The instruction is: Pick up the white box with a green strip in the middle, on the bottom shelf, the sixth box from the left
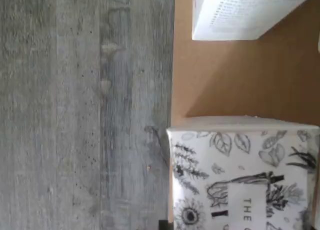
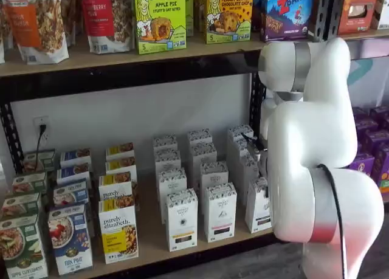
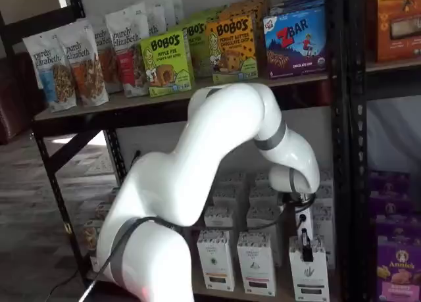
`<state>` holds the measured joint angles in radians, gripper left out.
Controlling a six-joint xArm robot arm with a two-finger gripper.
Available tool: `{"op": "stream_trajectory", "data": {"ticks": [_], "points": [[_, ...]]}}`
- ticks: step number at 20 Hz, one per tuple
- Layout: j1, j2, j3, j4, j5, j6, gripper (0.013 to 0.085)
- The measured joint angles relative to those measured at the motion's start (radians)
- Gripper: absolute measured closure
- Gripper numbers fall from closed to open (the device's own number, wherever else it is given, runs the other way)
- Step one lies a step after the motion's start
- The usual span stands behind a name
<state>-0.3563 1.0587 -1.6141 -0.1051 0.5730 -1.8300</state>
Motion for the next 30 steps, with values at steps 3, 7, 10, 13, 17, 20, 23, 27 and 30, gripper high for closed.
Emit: {"op": "stream_trajectory", "data": {"ticks": [3,7,10,13,17,20,23,27,30], "points": [[0.002,-0.010,0.015,-0.026,0.001,0.024,0.0450],[0.007,-0.044,0.078,-0.050,-0.034,0.051,0.0450],[0.012,-0.074,0.130,-0.064,-0.051,0.070,0.0450],[0.018,-0.113,0.190,-0.061,-0.061,0.075,0.0450],[0.024,-0.178,0.282,-0.063,-0.083,0.084,0.0450],[0.025,-0.234,0.368,-0.098,-0.114,0.120,0.0450],[0.021,-0.286,0.449,-0.117,-0.154,0.135,0.0450],[0.021,-0.365,0.545,-0.055,-0.167,0.079,0.0450],[0.024,-0.441,0.627,-0.054,-0.161,0.081,0.0450]]}}
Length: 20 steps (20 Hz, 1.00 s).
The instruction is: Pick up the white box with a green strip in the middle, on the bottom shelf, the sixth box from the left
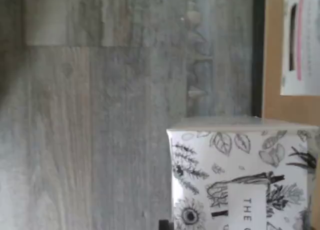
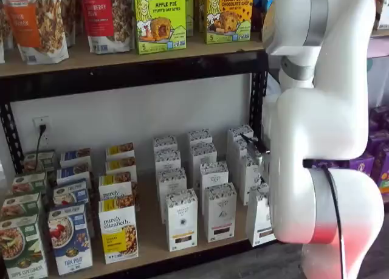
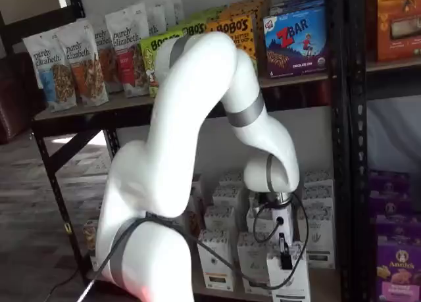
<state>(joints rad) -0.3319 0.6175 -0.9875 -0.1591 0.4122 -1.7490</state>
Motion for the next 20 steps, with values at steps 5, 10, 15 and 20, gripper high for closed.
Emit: {"op": "stream_trajectory", "data": {"ticks": [5,10,15,20], "points": [[0.000,-0.146,0.173,-0.006,-0.050,0.008,0.0450],[0.000,-0.310,0.363,-0.028,-0.100,0.030,0.0450],[0.015,-0.489,0.501,-0.006,-0.062,0.022,0.0450],[0.024,-0.616,0.550,0.017,0.024,0.006,0.0450]]}}
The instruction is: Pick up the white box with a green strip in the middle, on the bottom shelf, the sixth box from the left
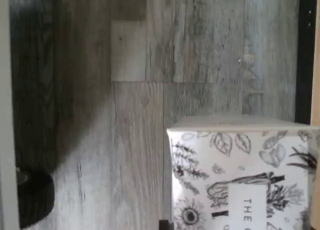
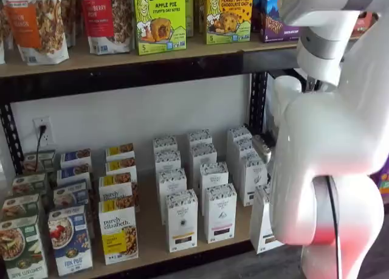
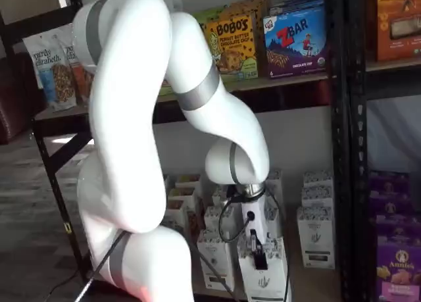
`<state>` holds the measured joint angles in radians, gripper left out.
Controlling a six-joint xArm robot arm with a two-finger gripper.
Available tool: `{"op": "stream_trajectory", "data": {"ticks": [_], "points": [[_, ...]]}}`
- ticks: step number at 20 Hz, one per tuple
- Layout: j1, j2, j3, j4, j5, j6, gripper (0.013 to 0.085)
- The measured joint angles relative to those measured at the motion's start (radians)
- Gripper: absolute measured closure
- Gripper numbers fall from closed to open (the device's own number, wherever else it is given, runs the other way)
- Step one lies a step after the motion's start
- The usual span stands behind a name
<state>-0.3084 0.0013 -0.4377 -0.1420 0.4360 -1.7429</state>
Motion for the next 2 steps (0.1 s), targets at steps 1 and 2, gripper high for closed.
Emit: {"op": "stream_trajectory", "data": {"ticks": [1,2], "points": [[0.002,-0.044,0.011,0.016,0.036,-0.014,0.0450],[0.002,-0.063,0.017,0.020,0.050,-0.018,0.0450]]}}
